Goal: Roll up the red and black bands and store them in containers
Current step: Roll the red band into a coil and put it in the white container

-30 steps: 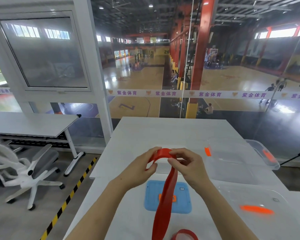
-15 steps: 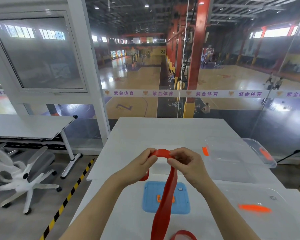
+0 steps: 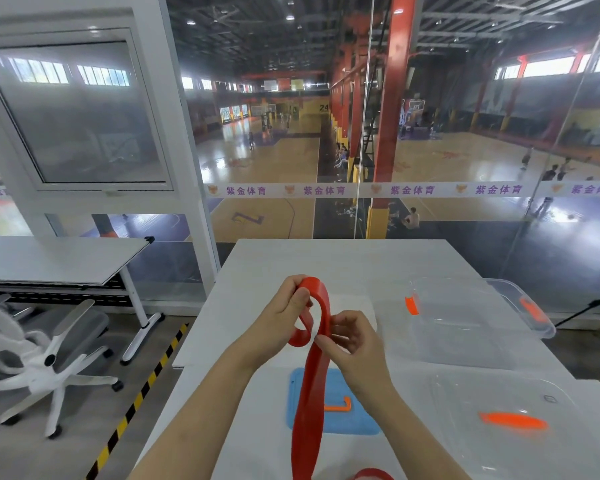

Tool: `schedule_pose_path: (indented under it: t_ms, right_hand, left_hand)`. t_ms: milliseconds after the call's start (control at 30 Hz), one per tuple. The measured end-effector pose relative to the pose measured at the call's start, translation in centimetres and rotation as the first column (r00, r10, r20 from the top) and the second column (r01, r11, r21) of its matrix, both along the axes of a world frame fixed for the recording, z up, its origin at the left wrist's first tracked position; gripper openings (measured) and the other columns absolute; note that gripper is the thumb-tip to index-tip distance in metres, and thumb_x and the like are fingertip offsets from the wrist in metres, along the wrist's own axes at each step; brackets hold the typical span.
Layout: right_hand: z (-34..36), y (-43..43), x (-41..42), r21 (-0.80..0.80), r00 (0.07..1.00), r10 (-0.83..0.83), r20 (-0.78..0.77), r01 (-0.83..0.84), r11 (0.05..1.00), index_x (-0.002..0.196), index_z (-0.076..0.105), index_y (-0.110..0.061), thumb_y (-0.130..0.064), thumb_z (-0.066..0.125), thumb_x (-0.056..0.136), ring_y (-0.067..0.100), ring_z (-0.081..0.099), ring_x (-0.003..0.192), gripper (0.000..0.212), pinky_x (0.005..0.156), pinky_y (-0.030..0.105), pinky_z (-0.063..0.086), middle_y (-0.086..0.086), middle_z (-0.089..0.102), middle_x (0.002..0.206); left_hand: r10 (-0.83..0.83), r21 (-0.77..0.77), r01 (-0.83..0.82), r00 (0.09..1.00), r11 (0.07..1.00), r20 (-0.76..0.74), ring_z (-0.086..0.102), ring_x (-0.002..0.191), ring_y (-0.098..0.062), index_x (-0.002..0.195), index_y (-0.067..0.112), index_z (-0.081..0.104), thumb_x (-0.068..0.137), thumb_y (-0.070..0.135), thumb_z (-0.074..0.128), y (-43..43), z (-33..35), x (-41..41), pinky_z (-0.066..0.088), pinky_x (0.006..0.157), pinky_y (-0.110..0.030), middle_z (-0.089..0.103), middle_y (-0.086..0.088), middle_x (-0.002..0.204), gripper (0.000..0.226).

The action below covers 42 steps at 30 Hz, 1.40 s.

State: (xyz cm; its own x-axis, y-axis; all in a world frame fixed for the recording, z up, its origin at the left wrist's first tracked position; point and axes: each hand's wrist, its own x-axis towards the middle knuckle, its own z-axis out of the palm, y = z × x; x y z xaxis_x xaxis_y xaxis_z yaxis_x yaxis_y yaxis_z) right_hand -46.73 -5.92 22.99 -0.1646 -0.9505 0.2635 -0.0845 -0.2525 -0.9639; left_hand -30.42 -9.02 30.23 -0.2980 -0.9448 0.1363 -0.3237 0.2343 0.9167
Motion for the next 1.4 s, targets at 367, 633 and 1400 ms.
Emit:
schedule_pose_path:
  t_ms: [367, 633, 1400]
  right_hand:
    - [1.1, -0.1, -0.9, -0.068, 0.999, -0.040, 0.029, 0.042, 0.997, 0.098, 0.074, -0.021, -0.003, 0.076, 0.091, 0.022, 0.075, 0.097, 0.020, 0.093, 0.048, 0.061, -0.004, 0.078, 0.098]
    - [1.0, -0.1, -0.7, -0.075, 0.998, -0.032, 0.056, 0.036, 0.997, 0.101, 0.077, -0.019, -0.001, 0.076, 0.091, 0.023, 0.077, 0.098, 0.020, 0.093, 0.045, 0.062, 0.000, 0.079, 0.100]
    - [0.8, 0.0, -0.8, -0.078, 0.993, -0.089, 0.072, 0.095, 0.992, 0.100, 0.071, -0.017, -0.006, 0.083, 0.085, 0.021, 0.077, 0.098, 0.022, 0.094, 0.030, 0.061, -0.004, 0.079, 0.100]
  left_hand:
    - [0.108, 0.007, -0.108, 0.980, 0.994, -0.168, 0.062, 0.109, -0.023, 0.124, 0.020, 0.053, 0.107, 0.042, 0.030, -0.6, -0.5, -0.5, 0.049, 0.090, -0.022, 0.064, -0.011, 0.112, 0.036]
    - [0.181, 0.113, -0.148, 0.906, 0.982, -0.382, 0.066, 0.094, -0.008, 0.111, 0.031, 0.061, 0.109, 0.039, 0.029, -0.6, -1.0, -2.0, 0.054, 0.077, -0.017, 0.068, 0.002, 0.103, 0.033]
    - [0.114, 0.066, -0.096, 0.907, 0.993, -0.405, 0.067, 0.098, -0.006, 0.115, 0.035, 0.057, 0.108, 0.039, 0.032, -0.2, -0.6, -3.3, 0.053, 0.087, -0.021, 0.067, 0.005, 0.105, 0.026]
